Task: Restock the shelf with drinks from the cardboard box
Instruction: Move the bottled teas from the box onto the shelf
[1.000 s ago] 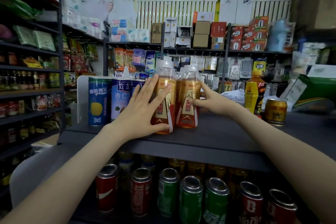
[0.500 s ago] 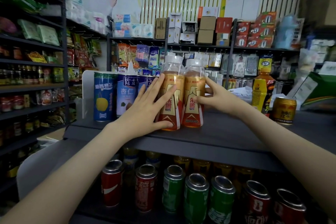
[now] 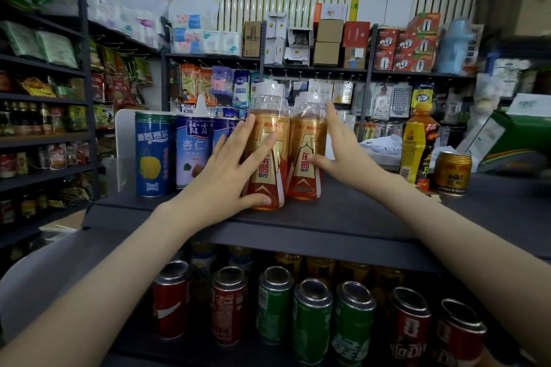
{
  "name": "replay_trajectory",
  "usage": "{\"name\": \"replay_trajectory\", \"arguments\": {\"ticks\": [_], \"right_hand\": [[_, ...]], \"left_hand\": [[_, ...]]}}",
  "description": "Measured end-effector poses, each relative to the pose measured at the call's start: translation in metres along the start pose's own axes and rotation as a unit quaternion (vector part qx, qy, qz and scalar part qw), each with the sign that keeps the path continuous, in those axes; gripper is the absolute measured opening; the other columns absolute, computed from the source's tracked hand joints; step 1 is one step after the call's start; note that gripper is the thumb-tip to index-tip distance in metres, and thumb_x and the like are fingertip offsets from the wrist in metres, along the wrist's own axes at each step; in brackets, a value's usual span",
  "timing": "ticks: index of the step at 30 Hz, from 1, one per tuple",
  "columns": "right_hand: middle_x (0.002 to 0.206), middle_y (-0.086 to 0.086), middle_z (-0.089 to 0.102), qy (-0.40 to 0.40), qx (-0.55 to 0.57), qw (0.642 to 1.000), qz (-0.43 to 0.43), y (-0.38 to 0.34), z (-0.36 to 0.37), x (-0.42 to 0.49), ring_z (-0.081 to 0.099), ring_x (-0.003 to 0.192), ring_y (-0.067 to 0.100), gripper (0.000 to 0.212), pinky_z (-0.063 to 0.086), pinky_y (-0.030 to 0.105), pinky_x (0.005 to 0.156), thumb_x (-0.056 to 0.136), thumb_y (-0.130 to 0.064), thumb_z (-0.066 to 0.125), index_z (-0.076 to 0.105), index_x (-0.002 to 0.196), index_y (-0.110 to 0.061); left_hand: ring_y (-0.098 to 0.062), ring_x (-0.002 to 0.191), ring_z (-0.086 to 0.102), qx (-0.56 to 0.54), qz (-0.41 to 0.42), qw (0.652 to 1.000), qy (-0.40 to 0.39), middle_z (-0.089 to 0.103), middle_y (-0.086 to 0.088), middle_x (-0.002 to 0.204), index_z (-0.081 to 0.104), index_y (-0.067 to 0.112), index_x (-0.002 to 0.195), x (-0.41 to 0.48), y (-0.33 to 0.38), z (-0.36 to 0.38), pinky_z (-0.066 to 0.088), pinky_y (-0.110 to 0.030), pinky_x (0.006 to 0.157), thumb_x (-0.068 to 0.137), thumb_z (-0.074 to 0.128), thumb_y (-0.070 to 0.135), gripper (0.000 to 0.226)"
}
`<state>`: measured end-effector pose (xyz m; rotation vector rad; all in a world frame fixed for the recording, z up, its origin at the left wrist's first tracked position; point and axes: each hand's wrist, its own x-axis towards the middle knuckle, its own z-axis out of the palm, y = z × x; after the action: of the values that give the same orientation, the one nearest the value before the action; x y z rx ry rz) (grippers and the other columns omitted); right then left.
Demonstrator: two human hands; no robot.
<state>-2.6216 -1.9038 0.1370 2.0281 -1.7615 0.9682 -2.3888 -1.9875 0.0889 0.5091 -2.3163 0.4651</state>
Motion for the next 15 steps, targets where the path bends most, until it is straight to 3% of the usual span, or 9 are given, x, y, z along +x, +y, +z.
{"name": "replay_trajectory", "arguments": {"ticks": [2,4,9,12,15], "right_hand": [[0.16,0.009,-0.014,0.008,-0.157,0.985,-0.077,-0.004,0.007,-0.008,-0.01,0.147,0.022,0.112,-0.003,0.031,0.114,0.082,-0.033,0.073,-0.018,0.148,-0.027],[0.157,0.009,-0.025,-0.013,-0.234,0.968,-0.089,-0.002,0.011,-0.009,-0.021,0.145,0.025,0.113,-0.003,0.039,0.118,0.08,-0.041,0.073,-0.018,0.147,-0.028],[0.147,-0.001,-0.04,-0.061,-0.23,0.97,-0.046,-0.005,0.009,-0.007,-0.027,0.143,0.023,0.114,0.008,0.04,0.116,0.081,-0.042,0.071,-0.018,0.15,-0.027],[0.153,0.005,-0.035,-0.054,-0.223,0.973,-0.034,-0.013,0.01,-0.012,-0.029,0.142,0.022,0.112,0.005,0.039,0.116,0.083,-0.036,0.071,-0.016,0.151,-0.025],[0.156,0.008,-0.029,-0.043,-0.22,0.974,-0.027,-0.019,0.011,-0.019,-0.026,0.143,0.02,0.107,0.002,0.038,0.117,0.084,-0.033,0.071,-0.011,0.152,-0.025]], "left_hand": [[-0.016,0.141,-0.03,-0.014,0.003,1.0,0.006,-0.039,0.011,0.148,-0.023,0.051,0.14,0.001,-0.001,0.0,-0.004,-0.045,0.116,0.078,0.062,0.055,0.106],[-0.014,0.139,-0.032,-0.013,0.006,1.0,0.011,-0.036,0.011,0.15,-0.022,0.051,0.141,0.002,-0.002,0.0,-0.004,-0.045,0.115,0.077,0.066,0.053,0.108],[-0.013,0.142,-0.026,-0.019,0.023,0.999,0.011,-0.033,0.009,0.152,-0.019,0.047,0.144,0.001,-0.006,0.001,-0.004,-0.042,0.116,0.079,0.065,0.053,0.106],[-0.007,0.14,-0.028,-0.036,0.027,0.999,0.017,-0.035,0.009,0.151,-0.014,0.041,0.147,0.001,-0.005,0.001,-0.005,-0.039,0.115,0.079,0.066,0.051,0.105],[-0.016,0.144,-0.015,-0.046,0.016,0.999,0.024,-0.026,0.0,0.155,-0.003,0.033,0.15,-0.002,0.001,-0.001,0.003,-0.041,0.116,0.08,0.069,0.046,0.101]]}}
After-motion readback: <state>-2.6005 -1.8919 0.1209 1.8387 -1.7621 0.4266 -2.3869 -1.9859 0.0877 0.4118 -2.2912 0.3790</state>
